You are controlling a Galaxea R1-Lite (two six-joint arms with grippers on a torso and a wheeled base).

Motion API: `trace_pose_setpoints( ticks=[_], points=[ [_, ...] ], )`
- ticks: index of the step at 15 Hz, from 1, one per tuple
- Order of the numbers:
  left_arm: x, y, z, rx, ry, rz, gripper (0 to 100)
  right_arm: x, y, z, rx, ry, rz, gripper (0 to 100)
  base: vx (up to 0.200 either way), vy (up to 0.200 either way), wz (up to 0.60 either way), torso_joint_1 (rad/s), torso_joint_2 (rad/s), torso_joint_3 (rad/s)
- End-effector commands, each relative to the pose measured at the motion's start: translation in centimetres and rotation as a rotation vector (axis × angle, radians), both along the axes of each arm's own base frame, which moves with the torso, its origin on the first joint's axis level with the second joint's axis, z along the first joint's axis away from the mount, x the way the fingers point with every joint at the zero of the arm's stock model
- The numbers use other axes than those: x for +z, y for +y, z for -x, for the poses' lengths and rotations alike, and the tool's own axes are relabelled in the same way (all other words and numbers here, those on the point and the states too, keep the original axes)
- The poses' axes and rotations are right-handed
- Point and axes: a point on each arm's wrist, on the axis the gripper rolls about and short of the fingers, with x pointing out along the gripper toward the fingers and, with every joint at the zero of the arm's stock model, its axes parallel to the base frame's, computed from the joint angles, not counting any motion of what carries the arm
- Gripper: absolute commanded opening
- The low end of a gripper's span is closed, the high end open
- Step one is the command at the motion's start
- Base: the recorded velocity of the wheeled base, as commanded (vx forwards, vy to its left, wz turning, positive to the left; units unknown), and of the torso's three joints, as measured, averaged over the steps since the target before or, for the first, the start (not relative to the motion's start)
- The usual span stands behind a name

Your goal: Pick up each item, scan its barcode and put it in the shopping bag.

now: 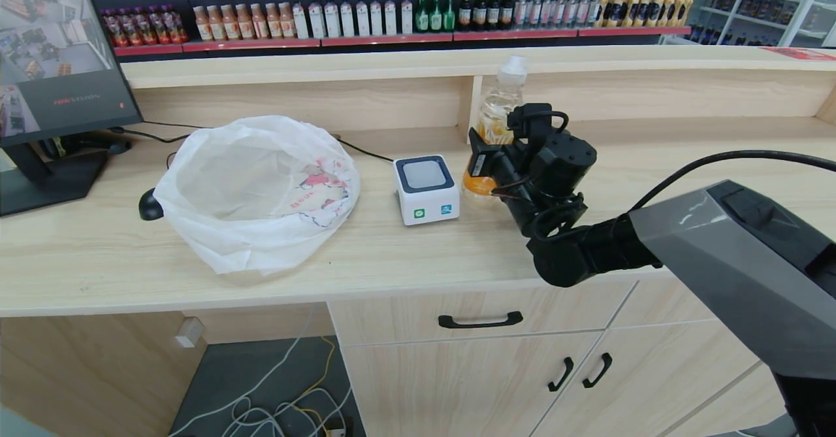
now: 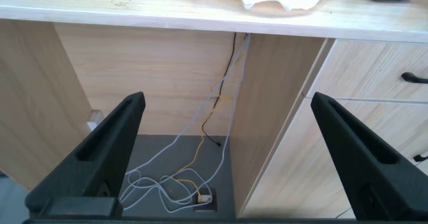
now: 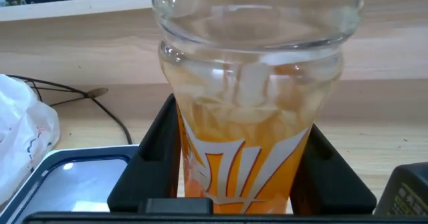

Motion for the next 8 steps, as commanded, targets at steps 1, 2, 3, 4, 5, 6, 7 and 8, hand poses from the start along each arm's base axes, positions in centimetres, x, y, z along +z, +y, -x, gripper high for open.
trace_pose_setpoints(
  ticks=[1,2,3,4,5,6,7,8],
  points=[
    [0.0,0.0,0.0,0.001,0.0,0.0,100,1.1,-0.1,0.4,0.005,-0.022,-0.014,0,0.0,0.0,0.0,0.0,0.0,0.0],
    [0.0,0.0,0.0,0.001,0.0,0.0,100,1.3,0.0,0.6,0.008,-0.026,-0.018,0,0.0,0.0,0.0,0.0,0.0,0.0],
    [0.0,0.0,0.0,0.001,0.0,0.0,100,1.6,0.1,0.8,0.011,-0.03,-0.02,0,0.0,0.0,0.0,0.0,0.0,0.0],
    [0.0,0.0,0.0,0.001,0.0,0.0,100,1.8,0.3,1.0,0.016,-0.032,-0.031,0,0.0,0.0,0.0,0.0,0.0,0.0],
    [0.0,0.0,0.0,0.001,0.0,0.0,100,2.2,0.3,1.3,0.023,-0.038,-0.044,0,0.0,0.0,0.0,0.0,0.0,0.0],
    [0.0,0.0,0.0,0.001,0.0,0.0,100,2.6,0.4,1.5,0.026,-0.047,-0.049,0,0.0,0.0,0.0,0.0,0.0,0.0],
    [0.0,0.0,0.0,0.001,0.0,0.0,100,3.3,0.4,1.9,0.031,-0.061,-0.056,0,0.0,0.0,0.0,0.0,0.0,0.0],
    [0.0,0.0,0.0,0.001,0.0,0.0,100,3.8,0.4,2.2,0.034,-0.07,-0.061,0,0.0,0.0,0.0,0.0,0.0,0.0]
  ],
)
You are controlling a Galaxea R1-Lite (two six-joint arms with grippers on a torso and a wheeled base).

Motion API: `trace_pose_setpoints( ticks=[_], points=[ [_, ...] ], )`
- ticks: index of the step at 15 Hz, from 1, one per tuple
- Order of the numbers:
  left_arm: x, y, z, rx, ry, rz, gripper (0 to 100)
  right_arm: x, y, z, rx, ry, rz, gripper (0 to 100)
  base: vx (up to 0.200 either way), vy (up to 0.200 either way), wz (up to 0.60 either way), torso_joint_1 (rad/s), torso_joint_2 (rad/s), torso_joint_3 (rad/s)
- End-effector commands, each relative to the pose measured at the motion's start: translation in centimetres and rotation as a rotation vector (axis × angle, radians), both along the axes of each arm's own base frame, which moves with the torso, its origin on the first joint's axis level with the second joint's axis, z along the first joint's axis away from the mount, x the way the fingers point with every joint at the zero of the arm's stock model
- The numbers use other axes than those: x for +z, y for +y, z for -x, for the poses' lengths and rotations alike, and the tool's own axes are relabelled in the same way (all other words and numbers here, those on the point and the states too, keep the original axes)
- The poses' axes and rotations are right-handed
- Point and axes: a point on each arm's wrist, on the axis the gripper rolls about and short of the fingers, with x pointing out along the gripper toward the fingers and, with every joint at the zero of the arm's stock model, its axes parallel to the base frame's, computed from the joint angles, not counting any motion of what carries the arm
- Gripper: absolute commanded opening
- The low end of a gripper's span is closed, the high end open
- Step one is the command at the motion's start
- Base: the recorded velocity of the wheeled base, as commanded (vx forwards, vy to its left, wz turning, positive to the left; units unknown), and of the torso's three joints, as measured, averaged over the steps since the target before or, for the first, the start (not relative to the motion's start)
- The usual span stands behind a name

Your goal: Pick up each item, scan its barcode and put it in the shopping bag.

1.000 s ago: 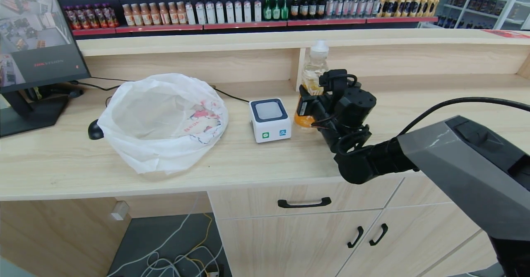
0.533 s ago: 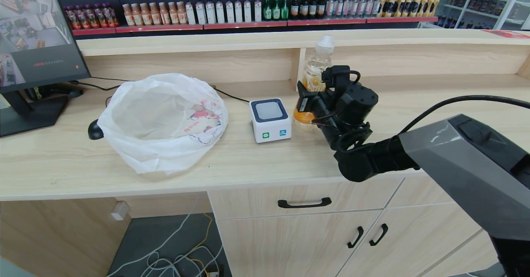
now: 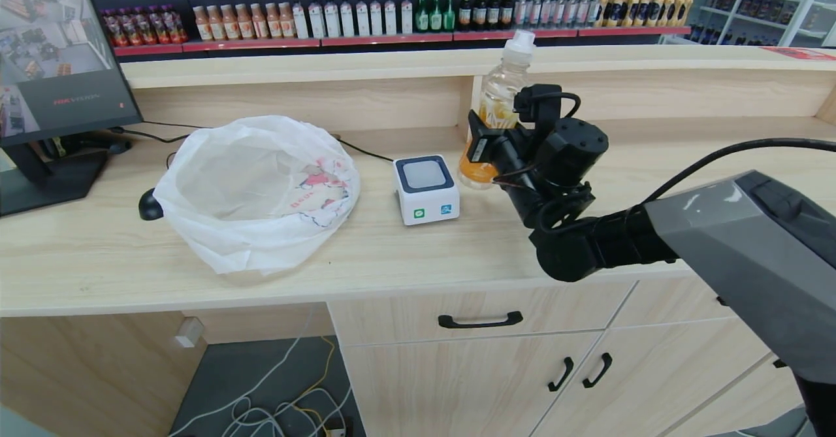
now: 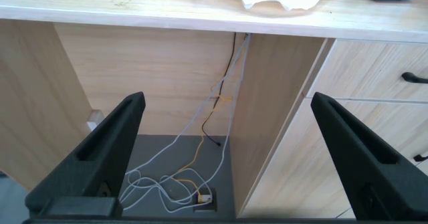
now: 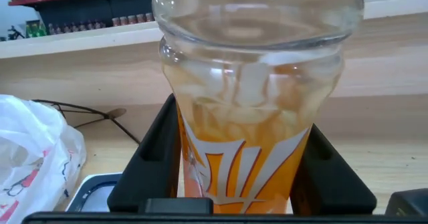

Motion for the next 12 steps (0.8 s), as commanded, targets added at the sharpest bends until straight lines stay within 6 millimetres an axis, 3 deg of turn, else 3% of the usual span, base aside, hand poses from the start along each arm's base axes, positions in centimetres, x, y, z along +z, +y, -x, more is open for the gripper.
trace_pose_setpoints(
  ticks=[1,5,6,8,12],
  points=[
    [0.0,0.0,0.0,0.001,0.0,0.0,100,2.0,0.1,1.2,0.014,-0.037,-0.021,0,0.0,0.0,0.0,0.0,0.0,0.0],
    [0.0,0.0,0.0,0.001,0.0,0.0,100,3.9,0.1,3.6,0.044,-0.051,-0.028,0,0.0,0.0,0.0,0.0,0.0,0.0],
    [0.0,0.0,0.0,0.001,0.0,0.0,100,4.1,-0.2,5.1,0.058,-0.05,-0.027,0,0.0,0.0,0.0,0.0,0.0,0.0],
    [0.0,0.0,0.0,0.001,0.0,0.0,100,3.5,-0.7,7.3,0.075,-0.047,-0.024,0,0.0,0.0,0.0,0.0,0.0,0.0],
    [0.0,0.0,0.0,0.001,0.0,0.0,100,0.1,-2.5,11.8,0.095,-0.016,0.001,0,0.0,0.0,0.0,0.0,0.0,0.0]
  ],
)
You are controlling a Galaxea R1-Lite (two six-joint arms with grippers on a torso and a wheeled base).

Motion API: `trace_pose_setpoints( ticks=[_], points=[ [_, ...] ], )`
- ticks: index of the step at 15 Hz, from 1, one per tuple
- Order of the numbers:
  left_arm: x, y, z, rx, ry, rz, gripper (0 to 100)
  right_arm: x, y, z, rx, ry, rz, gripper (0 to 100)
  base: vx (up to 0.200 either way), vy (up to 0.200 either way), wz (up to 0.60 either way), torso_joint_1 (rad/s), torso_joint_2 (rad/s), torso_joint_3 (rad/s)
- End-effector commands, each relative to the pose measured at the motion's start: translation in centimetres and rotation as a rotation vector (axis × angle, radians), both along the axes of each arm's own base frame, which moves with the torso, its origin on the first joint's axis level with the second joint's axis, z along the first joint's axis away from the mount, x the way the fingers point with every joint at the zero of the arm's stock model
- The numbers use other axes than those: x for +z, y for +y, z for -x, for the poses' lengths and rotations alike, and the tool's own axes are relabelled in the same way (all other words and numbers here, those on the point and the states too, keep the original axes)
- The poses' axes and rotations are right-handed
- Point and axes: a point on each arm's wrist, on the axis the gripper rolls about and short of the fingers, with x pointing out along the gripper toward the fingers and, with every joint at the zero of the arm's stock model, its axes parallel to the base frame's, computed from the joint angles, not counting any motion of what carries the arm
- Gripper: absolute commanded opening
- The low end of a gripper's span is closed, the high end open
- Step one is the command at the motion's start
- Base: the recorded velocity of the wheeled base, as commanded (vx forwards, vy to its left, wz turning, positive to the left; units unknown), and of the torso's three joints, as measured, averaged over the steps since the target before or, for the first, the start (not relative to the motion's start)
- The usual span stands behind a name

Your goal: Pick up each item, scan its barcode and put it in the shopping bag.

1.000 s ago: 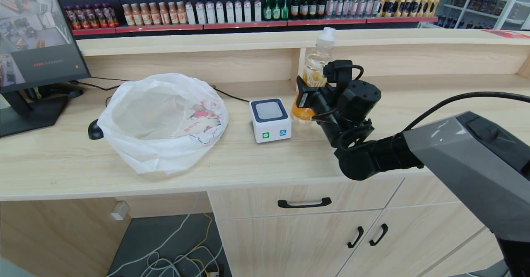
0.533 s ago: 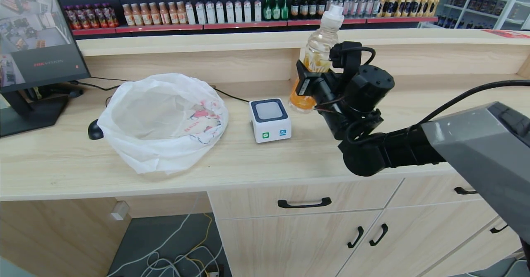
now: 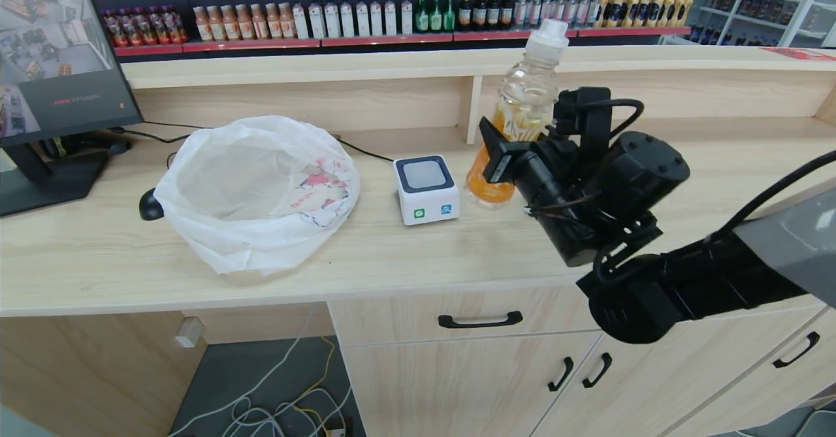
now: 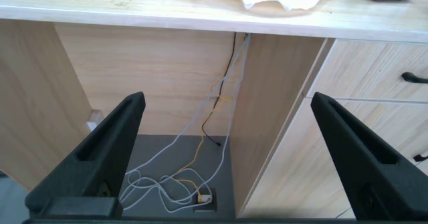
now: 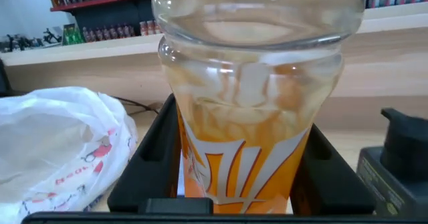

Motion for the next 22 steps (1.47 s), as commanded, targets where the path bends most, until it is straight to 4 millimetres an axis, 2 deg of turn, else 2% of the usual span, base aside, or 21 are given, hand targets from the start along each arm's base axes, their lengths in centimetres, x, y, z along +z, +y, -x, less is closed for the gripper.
trace_pose_setpoints(
  ticks=[1,4,7,11,15,18,21,22],
  points=[
    [0.0,0.0,0.0,0.001,0.0,0.0,100,-0.6,-1.6,3.9,0.018,-0.014,0.001,0,0.0,0.0,0.0,0.0,0.0,0.0],
    [0.0,0.0,0.0,0.001,0.0,0.0,100,-1.4,-2.7,6.5,0.034,0.034,0.037,0,0.0,0.0,0.0,0.0,0.0,0.0],
    [0.0,0.0,0.0,0.001,0.0,0.0,100,-1.4,-2.6,10.0,0.092,0.048,0.076,0,0.0,0.0,0.0,0.0,0.0,0.0],
    [0.0,0.0,0.0,0.001,0.0,0.0,100,-2.1,-3.4,13.1,0.134,0.071,0.134,0,0.0,0.0,0.0,0.0,0.0,0.0],
    [0.0,0.0,0.0,0.001,0.0,0.0,100,-2.7,-2.8,16.6,0.239,0.074,0.191,0,0.0,0.0,0.0,0.0,0.0,0.0],
    [0.0,0.0,0.0,0.001,0.0,0.0,100,-3.3,-2.1,18.2,0.273,0.041,0.297,0,0.0,0.0,0.0,0.0,0.0,0.0],
    [0.0,0.0,0.0,0.001,0.0,0.0,100,-4.3,-1.4,18.9,0.292,0.039,0.381,0,0.0,0.0,0.0,0.0,0.0,0.0],
    [0.0,0.0,0.0,0.001,0.0,0.0,100,-4.1,-1.2,19.0,0.28,0.003,0.422,0,0.0,0.0,0.0,0.0,0.0,0.0]
  ],
)
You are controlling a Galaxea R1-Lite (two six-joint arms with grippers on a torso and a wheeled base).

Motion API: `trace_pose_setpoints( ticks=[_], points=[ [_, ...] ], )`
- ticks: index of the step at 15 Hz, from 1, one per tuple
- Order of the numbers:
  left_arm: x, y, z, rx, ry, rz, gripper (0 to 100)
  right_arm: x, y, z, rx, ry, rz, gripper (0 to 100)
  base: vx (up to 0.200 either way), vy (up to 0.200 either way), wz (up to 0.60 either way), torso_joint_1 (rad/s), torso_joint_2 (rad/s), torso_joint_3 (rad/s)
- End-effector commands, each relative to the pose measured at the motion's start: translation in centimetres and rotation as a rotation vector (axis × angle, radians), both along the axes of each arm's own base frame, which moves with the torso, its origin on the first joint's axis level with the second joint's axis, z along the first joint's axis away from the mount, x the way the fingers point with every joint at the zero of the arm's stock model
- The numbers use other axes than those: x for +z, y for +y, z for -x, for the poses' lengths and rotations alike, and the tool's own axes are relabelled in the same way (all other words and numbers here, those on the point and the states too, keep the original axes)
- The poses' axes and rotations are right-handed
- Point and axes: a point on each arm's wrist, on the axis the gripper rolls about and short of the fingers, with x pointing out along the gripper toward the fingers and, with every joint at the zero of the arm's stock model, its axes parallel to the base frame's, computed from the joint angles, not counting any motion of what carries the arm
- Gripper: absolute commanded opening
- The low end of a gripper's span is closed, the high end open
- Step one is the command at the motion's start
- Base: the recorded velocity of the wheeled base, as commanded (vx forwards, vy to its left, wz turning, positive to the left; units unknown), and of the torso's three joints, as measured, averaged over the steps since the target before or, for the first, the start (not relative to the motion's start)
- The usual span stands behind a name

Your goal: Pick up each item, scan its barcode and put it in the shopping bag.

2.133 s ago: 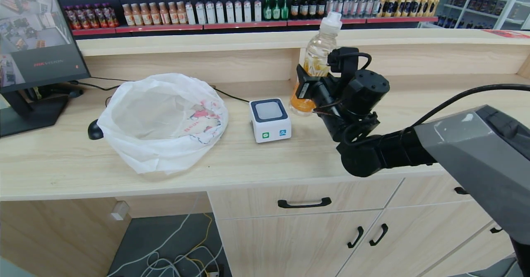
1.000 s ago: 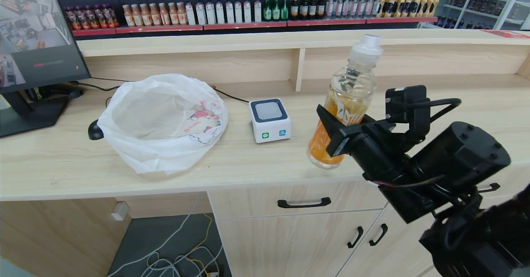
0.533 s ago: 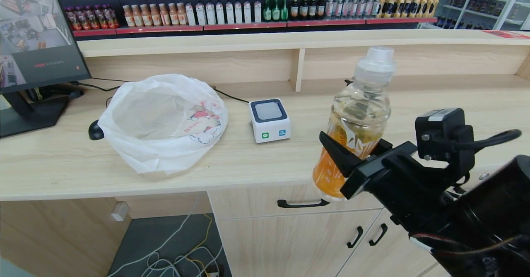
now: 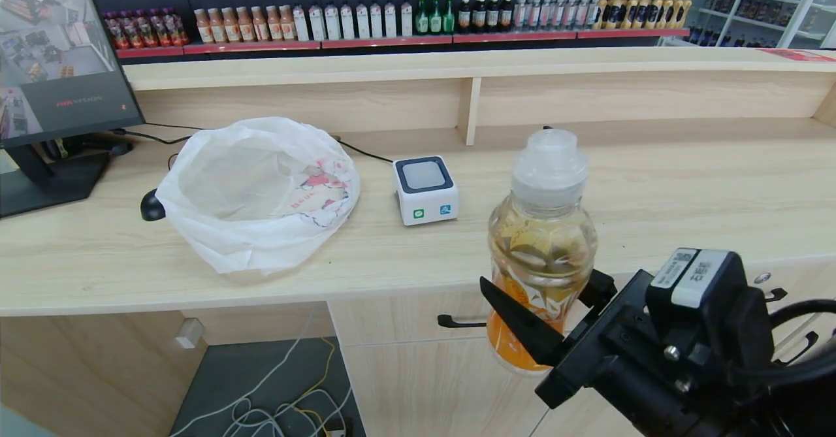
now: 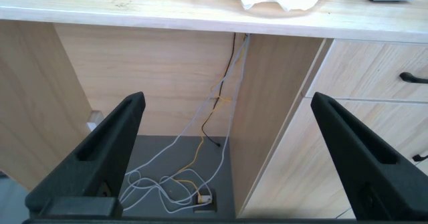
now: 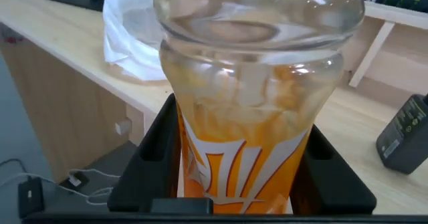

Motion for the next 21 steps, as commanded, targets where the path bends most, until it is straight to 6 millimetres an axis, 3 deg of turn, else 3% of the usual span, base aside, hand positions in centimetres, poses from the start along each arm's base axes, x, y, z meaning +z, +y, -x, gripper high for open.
trace_pose_setpoints(
  ticks=[1,7,10,14,21],
  points=[
    [0.0,0.0,0.0,0.001,0.0,0.0,100,0.0,0.8,0.5,0.017,-0.056,0.059,0,0.0,0.0,0.0,0.0,0.0,0.0],
    [0.0,0.0,0.0,0.001,0.0,0.0,100,0.3,2.0,5.0,0.005,-0.269,0.286,0,0.0,0.0,0.0,0.0,0.0,0.0],
    [0.0,0.0,0.0,0.001,0.0,0.0,100,1.2,1.5,5.5,-0.033,-0.382,0.35,0,0.0,0.0,0.0,0.0,0.0,0.0],
    [0.0,0.0,0.0,0.001,0.0,0.0,100,-0.3,0.6,6.4,-0.013,-0.435,0.482,0,0.0,0.0,0.0,0.0,0.0,0.0],
    [0.0,0.0,0.0,0.001,0.0,0.0,100,-0.6,1.2,6.4,-0.03,-0.58,0.624,0,0.0,0.0,0.0,0.0,0.0,0.0]
  ],
)
